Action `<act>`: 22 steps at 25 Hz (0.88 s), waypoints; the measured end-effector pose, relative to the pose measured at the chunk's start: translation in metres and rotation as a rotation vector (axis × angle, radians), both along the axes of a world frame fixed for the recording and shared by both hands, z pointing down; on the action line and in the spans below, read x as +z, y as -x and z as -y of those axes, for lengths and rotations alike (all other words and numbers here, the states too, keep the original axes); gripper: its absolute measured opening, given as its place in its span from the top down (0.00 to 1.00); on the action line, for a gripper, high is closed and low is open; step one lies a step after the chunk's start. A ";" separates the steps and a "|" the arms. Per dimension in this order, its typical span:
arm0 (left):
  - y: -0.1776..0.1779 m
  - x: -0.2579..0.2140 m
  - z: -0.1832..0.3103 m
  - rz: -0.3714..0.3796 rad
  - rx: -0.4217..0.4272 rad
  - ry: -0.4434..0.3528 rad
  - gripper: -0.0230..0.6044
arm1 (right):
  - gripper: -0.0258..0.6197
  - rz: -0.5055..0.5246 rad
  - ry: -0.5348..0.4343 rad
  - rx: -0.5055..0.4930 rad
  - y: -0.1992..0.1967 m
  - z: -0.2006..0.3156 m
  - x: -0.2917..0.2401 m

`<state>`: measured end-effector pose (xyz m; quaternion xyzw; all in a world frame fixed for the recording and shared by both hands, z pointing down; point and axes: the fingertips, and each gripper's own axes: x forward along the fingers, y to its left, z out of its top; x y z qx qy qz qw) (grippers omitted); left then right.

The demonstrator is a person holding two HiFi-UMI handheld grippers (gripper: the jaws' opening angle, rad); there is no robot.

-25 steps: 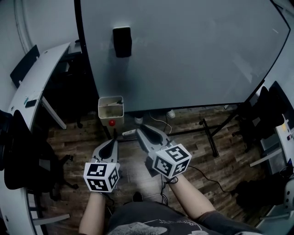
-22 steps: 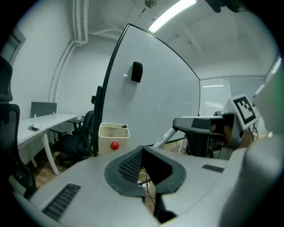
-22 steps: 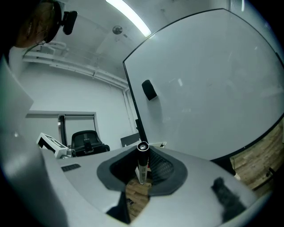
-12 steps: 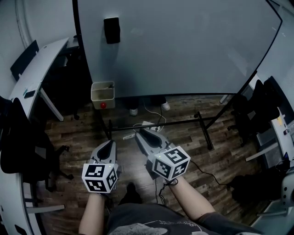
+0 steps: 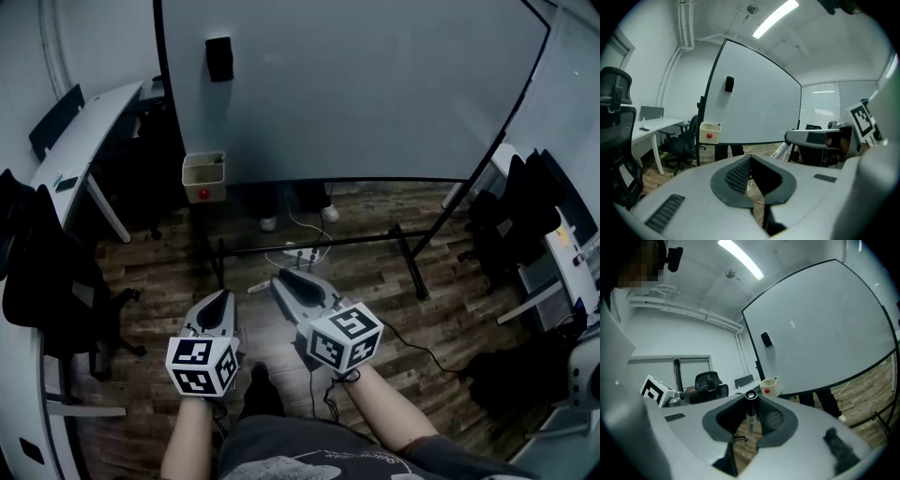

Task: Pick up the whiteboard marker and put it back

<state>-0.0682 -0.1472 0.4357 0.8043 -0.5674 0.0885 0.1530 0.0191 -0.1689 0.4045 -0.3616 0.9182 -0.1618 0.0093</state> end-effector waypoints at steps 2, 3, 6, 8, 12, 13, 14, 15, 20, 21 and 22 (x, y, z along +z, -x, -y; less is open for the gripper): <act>-0.005 -0.003 -0.012 0.001 0.002 -0.004 0.94 | 0.83 0.000 -0.001 0.001 -0.006 -0.014 -0.002; -0.008 -0.004 -0.018 0.001 0.002 -0.007 0.94 | 0.83 -0.001 0.000 0.003 -0.010 -0.020 -0.002; -0.018 -0.009 -0.035 0.004 0.009 -0.016 0.94 | 0.83 -0.005 0.001 0.005 -0.020 -0.036 -0.003; -0.023 -0.010 -0.047 0.010 0.017 -0.017 0.94 | 0.83 -0.008 0.004 -0.005 -0.024 -0.048 -0.002; -0.026 -0.007 -0.068 0.015 0.015 -0.010 0.94 | 0.83 -0.026 -0.003 -0.031 -0.024 -0.071 0.000; -0.028 -0.007 -0.071 0.015 0.013 -0.010 0.94 | 0.83 -0.029 -0.004 -0.033 -0.026 -0.075 0.000; -0.030 -0.008 -0.075 0.016 0.012 -0.012 0.94 | 0.83 -0.030 -0.006 -0.033 -0.028 -0.078 0.000; -0.032 -0.009 -0.079 0.016 0.010 -0.016 0.94 | 0.83 -0.030 -0.007 -0.033 -0.030 -0.082 0.000; -0.039 -0.014 -0.092 0.013 0.004 -0.030 0.94 | 0.83 -0.030 -0.008 -0.030 -0.036 -0.095 0.002; -0.040 -0.014 -0.095 0.015 0.003 -0.031 0.94 | 0.83 -0.035 -0.008 -0.032 -0.037 -0.099 0.003; -0.039 -0.013 -0.098 0.016 0.000 -0.031 0.94 | 0.83 -0.040 -0.007 -0.034 -0.038 -0.102 0.004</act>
